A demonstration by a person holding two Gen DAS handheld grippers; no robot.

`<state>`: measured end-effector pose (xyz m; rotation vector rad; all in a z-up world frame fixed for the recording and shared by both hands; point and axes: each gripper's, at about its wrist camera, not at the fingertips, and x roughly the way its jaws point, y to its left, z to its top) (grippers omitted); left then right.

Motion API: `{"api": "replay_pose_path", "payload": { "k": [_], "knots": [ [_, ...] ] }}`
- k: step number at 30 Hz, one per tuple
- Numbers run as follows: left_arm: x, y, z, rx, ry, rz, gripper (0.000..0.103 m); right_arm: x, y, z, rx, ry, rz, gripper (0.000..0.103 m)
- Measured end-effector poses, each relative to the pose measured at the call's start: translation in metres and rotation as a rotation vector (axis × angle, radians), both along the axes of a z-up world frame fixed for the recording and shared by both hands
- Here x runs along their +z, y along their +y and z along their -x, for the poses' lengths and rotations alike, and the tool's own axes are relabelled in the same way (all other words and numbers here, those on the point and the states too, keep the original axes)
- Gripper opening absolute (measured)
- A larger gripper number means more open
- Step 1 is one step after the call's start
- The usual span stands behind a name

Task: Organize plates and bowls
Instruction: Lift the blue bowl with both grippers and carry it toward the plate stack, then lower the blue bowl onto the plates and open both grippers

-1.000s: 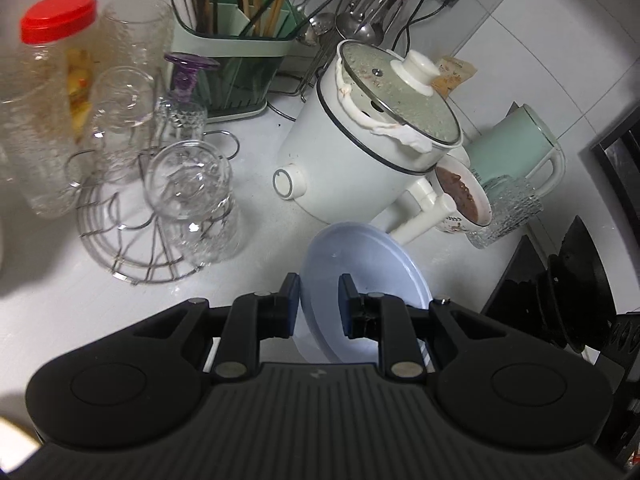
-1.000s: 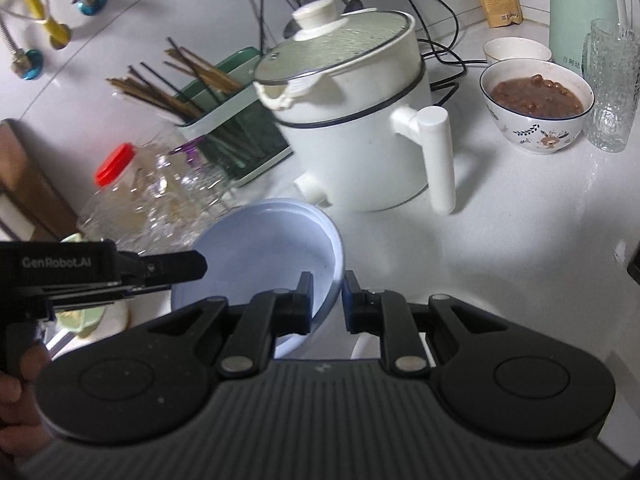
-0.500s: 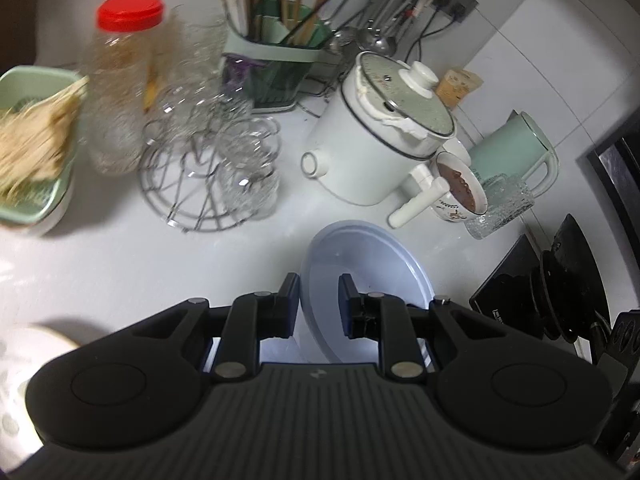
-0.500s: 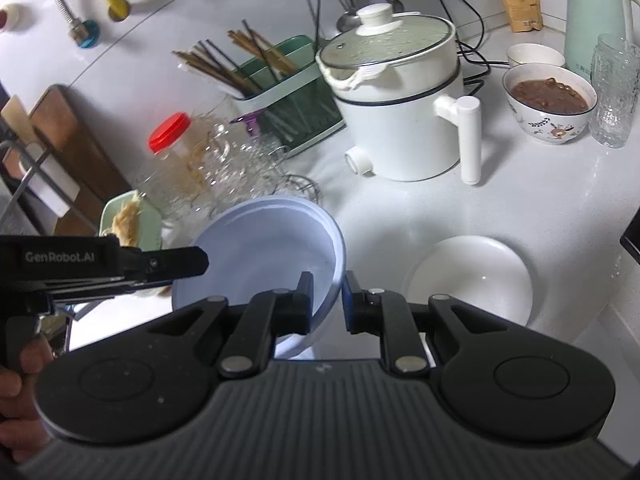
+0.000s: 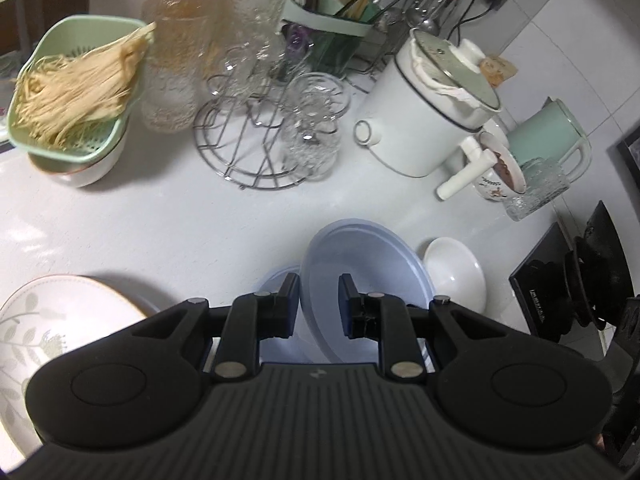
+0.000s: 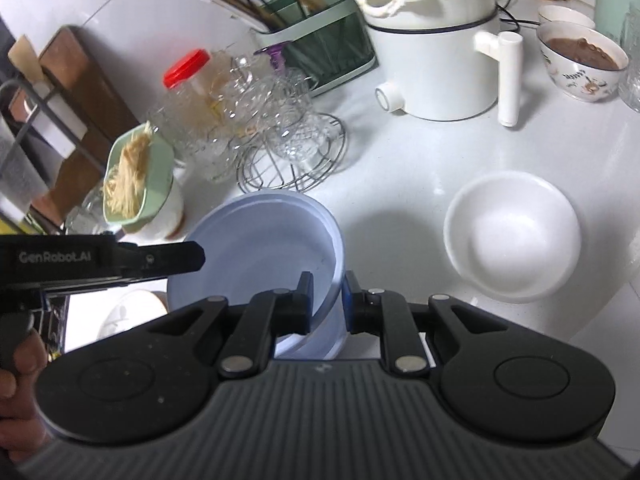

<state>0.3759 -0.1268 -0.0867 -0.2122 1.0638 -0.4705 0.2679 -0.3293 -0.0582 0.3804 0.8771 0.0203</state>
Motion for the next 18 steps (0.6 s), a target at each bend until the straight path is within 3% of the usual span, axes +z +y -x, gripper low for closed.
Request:
{"api": "replay_pose_path", "payload": {
  "k": [11, 15, 18],
  "knots": [
    [-0.027, 0.003, -0.012, 0.0, 0.067, -0.055, 0.024, -0.023, 0.015, -0.016, 0.057, 0.067, 0.065, 0.018],
    [-0.03, -0.001, -0.014, -0.007, 0.051, -0.117, 0.025, -0.024, 0.019, -0.02, 0.076, 0.069, 0.089, 0.019],
    [-0.03, -0.002, -0.016, -0.016, 0.05, -0.132, 0.032, -0.027, 0.019, -0.02, 0.081, 0.062, 0.092, 0.02]
  ]
}}
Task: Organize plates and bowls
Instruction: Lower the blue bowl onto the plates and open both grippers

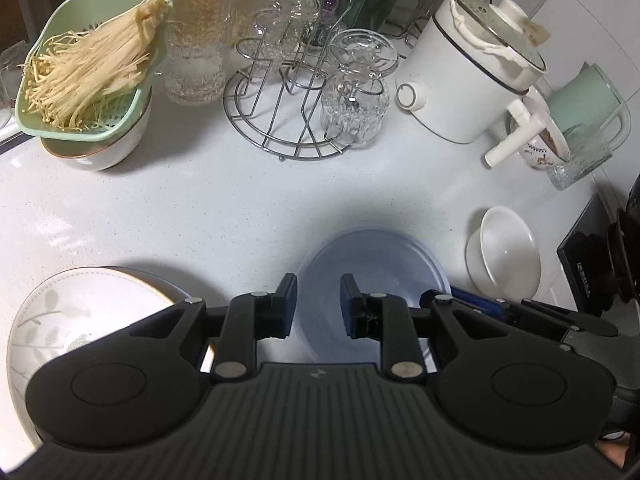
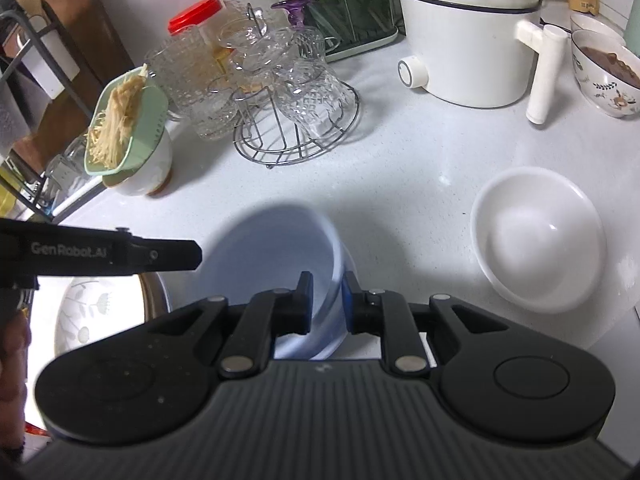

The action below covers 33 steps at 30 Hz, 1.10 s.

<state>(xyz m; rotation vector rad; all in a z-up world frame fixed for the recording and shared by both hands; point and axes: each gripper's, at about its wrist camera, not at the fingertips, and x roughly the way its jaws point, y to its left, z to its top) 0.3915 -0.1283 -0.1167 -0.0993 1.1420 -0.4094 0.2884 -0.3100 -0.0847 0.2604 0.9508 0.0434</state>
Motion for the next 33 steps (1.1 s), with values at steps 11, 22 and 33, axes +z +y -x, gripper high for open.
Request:
{"api": "replay_pose_path", "payload": {
  "k": [11, 22, 33],
  "knots": [
    [0.034, 0.008, 0.006, 0.008, -0.037, 0.064, 0.039, 0.025, -0.006, 0.009, -0.011, -0.102, -0.018, 0.022],
    [0.081, 0.003, 0.025, 0.002, -0.12, 0.131, 0.04, 0.068, -0.021, 0.036, -0.054, -0.215, -0.036, 0.022],
    [0.103, -0.013, 0.046, -0.037, -0.177, 0.124, 0.04, 0.092, -0.028, 0.061, -0.084, -0.284, 0.013, 0.022]
  ]
}}
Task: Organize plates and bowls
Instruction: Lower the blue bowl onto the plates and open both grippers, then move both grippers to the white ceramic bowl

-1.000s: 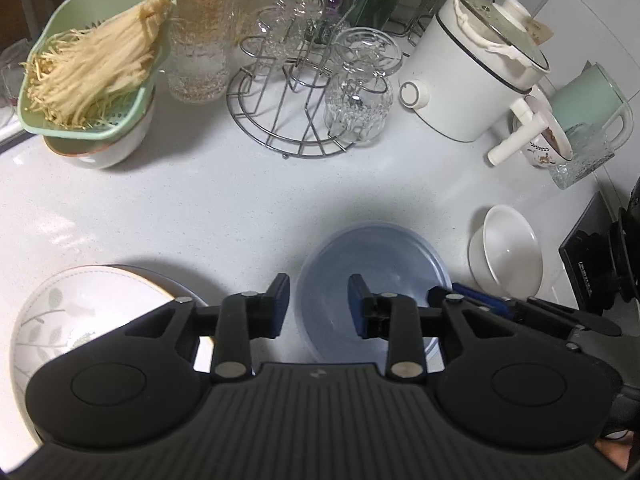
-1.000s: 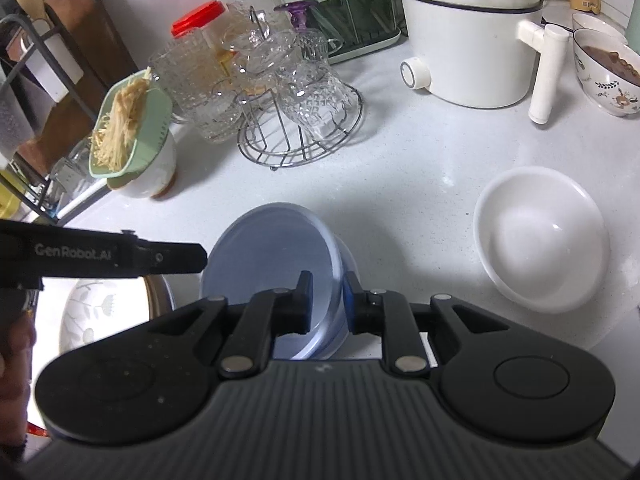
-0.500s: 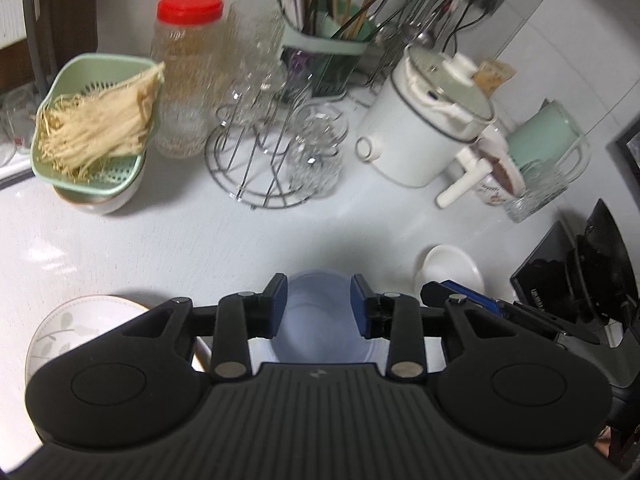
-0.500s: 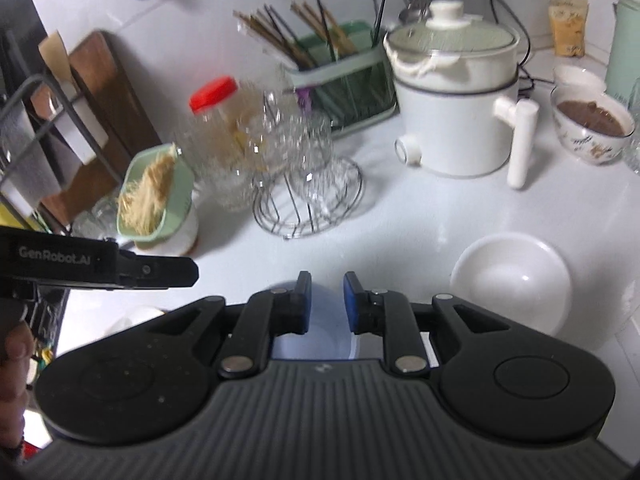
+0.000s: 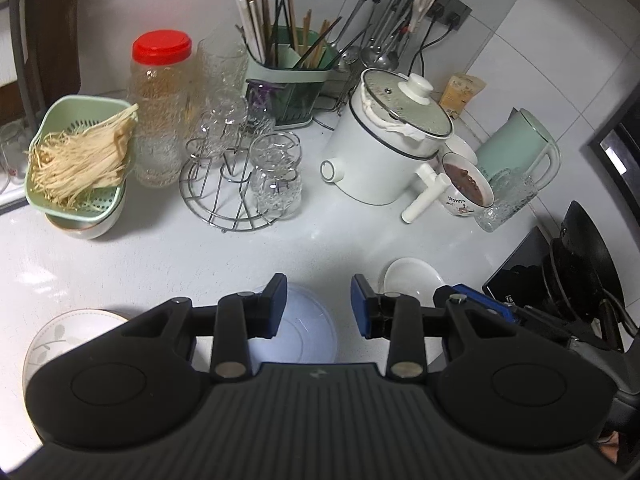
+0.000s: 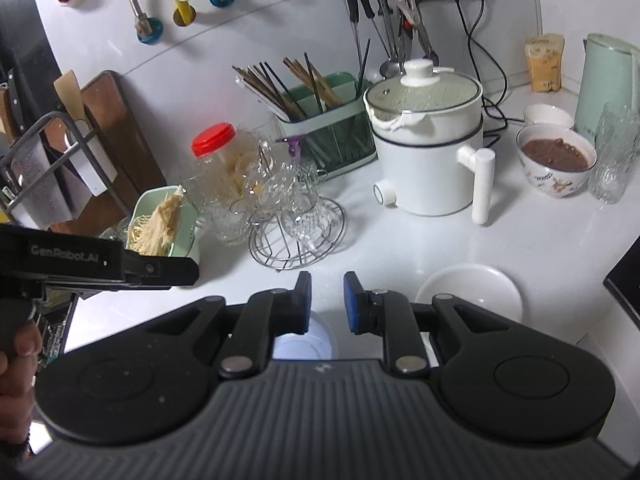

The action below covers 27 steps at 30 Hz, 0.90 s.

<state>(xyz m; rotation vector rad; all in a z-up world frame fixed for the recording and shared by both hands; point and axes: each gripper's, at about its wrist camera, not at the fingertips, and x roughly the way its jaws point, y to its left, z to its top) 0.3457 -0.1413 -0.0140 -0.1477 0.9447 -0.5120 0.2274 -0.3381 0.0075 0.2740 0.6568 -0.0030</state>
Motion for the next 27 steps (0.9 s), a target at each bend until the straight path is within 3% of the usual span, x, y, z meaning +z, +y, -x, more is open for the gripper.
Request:
{"api": "replay_pose_path", "payload": {
  "k": [12, 23, 27],
  "knots": [
    [0.005, -0.028, 0.002, -0.013, -0.043, 0.019, 0.04, 0.004, -0.027, 0.016, -0.05, -0.031, 0.032, 0.022],
    [-0.019, -0.086, -0.001, -0.111, -0.071, -0.065, 0.04, -0.018, -0.069, 0.029, -0.132, -0.018, 0.097, 0.022],
    [-0.033, -0.101, -0.005, -0.122, -0.047, -0.078, 0.04, -0.025, -0.086, 0.033, -0.172, -0.017, 0.114, 0.022]
  ]
}}
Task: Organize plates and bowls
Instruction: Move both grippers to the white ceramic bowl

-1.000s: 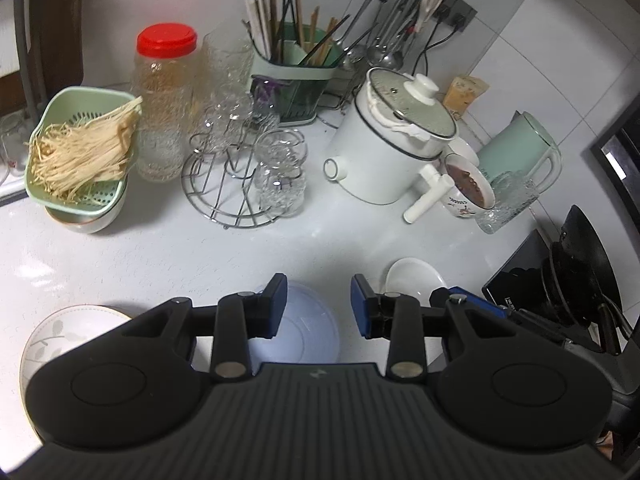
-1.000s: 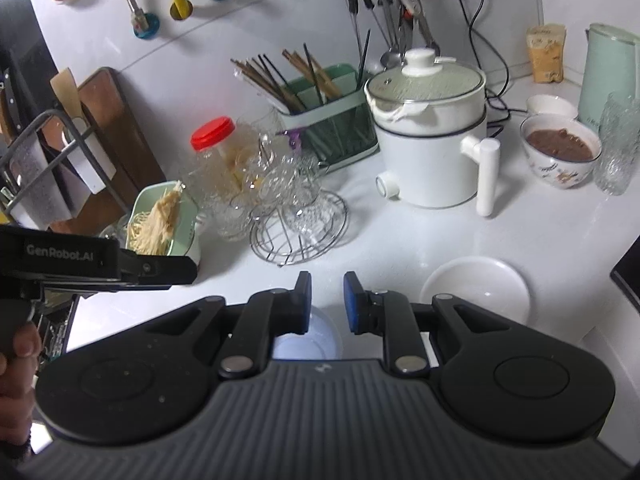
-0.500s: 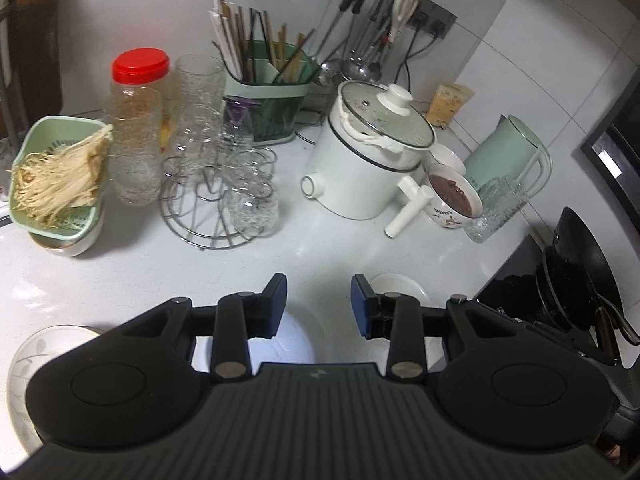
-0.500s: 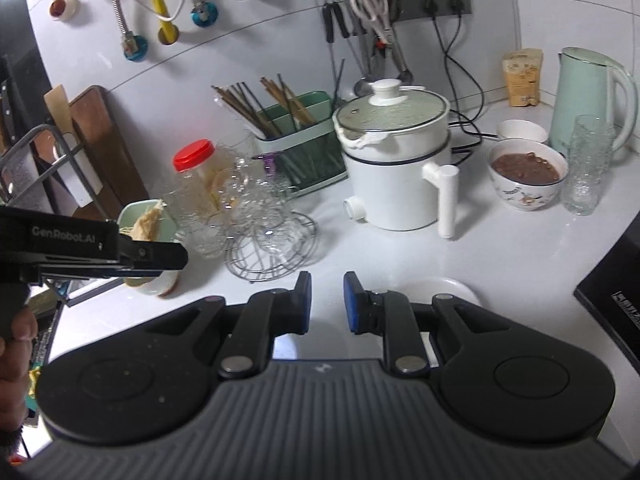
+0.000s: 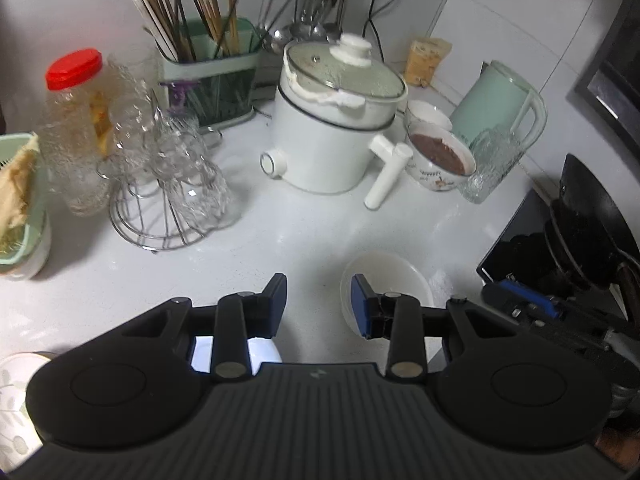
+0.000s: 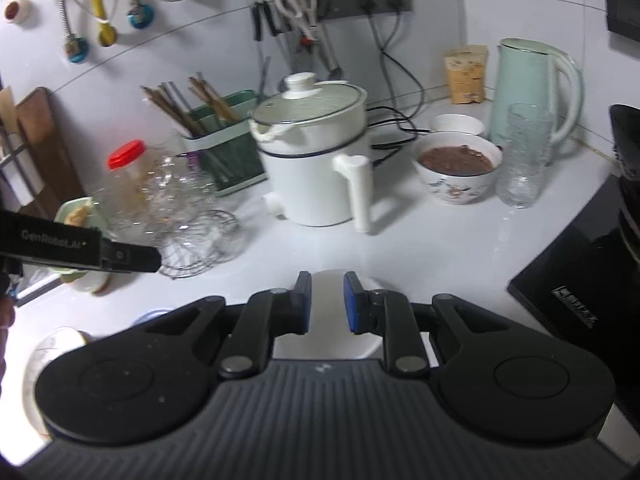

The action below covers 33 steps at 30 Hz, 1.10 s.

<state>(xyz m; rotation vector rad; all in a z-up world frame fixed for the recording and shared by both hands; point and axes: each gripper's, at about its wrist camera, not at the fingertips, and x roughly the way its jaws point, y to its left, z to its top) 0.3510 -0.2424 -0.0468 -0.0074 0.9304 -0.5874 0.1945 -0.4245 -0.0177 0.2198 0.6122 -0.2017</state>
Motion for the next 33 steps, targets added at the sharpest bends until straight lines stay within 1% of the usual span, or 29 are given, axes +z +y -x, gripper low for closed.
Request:
{"api": "replay_pose_path", "payload": {
  "k": [3, 7, 11, 13, 15, 16, 17, 18, 20, 27, 33],
  "knots": [
    [-0.011, -0.006, -0.004, 0.004, 0.017, -0.007, 0.04, -0.009, -0.003, -0.001, -0.008, 0.004, 0.082, 0.022],
    [-0.03, -0.017, -0.013, -0.014, 0.025, -0.043, 0.04, -0.018, -0.016, -0.01, 0.013, 0.005, 0.073, 0.022],
    [-0.054, -0.026, -0.026, -0.013, 0.083, -0.027, 0.04, -0.022, -0.025, -0.019, 0.027, -0.016, 0.066, 0.022],
    [-0.066, -0.032, -0.033, -0.003, 0.136, -0.013, 0.04, -0.027, -0.031, -0.027, 0.028, 0.002, 0.049, 0.022],
    [-0.074, -0.038, -0.038, 0.0, 0.162, -0.006, 0.041, -0.033, -0.038, -0.033, 0.023, 0.025, 0.03, 0.03],
    [-0.077, -0.04, -0.041, 0.01, 0.162, -0.003, 0.047, -0.037, -0.041, -0.036, 0.021, 0.033, 0.024, 0.036],
    [-0.079, -0.043, -0.042, 0.015, 0.161, 0.003, 0.05, -0.041, -0.043, -0.039, 0.019, 0.044, 0.016, 0.038],
    [-0.081, -0.045, -0.044, 0.014, 0.163, 0.007, 0.053, -0.045, -0.046, -0.041, 0.019, 0.054, 0.007, 0.038],
    [-0.087, -0.05, -0.047, 0.014, 0.175, 0.009, 0.054, -0.055, -0.05, -0.047, 0.021, 0.077, -0.01, 0.038],
    [-0.101, -0.068, -0.053, -0.032, 0.209, -0.004, 0.054, -0.084, -0.059, -0.064, 0.045, 0.164, -0.104, 0.038],
    [-0.11, -0.082, -0.06, -0.06, 0.239, -0.042, 0.053, -0.095, -0.059, -0.069, 0.036, 0.187, -0.135, 0.038]
  ]
}}
